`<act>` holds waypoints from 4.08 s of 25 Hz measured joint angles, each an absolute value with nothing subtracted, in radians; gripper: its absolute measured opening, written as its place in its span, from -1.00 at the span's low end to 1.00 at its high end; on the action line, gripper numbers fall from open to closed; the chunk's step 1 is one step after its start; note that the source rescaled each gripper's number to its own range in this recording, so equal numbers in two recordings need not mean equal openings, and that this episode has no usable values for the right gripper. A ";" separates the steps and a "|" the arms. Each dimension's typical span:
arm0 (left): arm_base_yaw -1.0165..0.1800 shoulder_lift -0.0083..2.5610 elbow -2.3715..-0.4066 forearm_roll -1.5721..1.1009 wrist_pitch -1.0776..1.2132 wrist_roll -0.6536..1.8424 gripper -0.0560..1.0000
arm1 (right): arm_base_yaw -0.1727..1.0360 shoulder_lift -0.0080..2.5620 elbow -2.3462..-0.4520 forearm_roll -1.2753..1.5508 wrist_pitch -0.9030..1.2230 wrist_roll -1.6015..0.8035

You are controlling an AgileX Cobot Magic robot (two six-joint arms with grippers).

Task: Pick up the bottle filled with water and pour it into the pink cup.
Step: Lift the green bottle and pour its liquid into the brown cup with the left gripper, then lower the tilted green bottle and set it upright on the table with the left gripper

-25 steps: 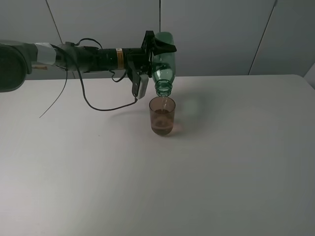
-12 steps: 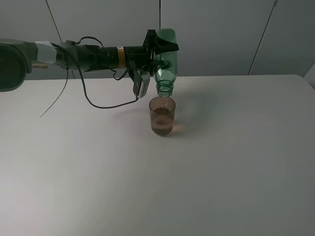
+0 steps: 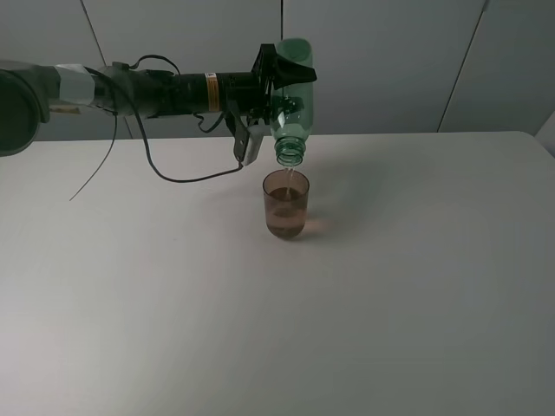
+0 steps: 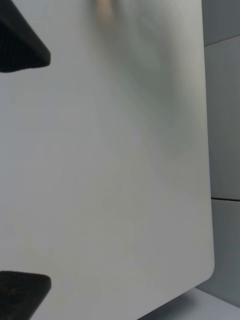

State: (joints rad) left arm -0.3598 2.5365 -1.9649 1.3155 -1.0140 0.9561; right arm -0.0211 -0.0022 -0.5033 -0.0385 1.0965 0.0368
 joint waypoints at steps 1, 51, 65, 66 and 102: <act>-0.360 2.537 -1.965 1.316 -1.014 0.962 -0.89 | -0.021 -0.002 -0.503 -0.039 1.096 0.037; -0.333 2.442 -1.833 1.333 -0.853 -0.302 -0.89 | -0.021 -0.002 -0.503 -0.039 1.096 0.037; -0.262 2.055 -1.290 0.695 -0.521 -0.456 -0.89 | -0.021 -0.002 -0.503 -0.039 1.096 0.037; -0.253 2.015 -1.241 0.626 -0.513 -0.410 -0.89 | -0.021 -0.002 -0.503 -0.039 1.096 0.037; -0.067 2.139 -0.843 0.204 -0.957 -0.123 -0.89 | -0.021 -0.002 -0.503 -0.039 1.096 0.037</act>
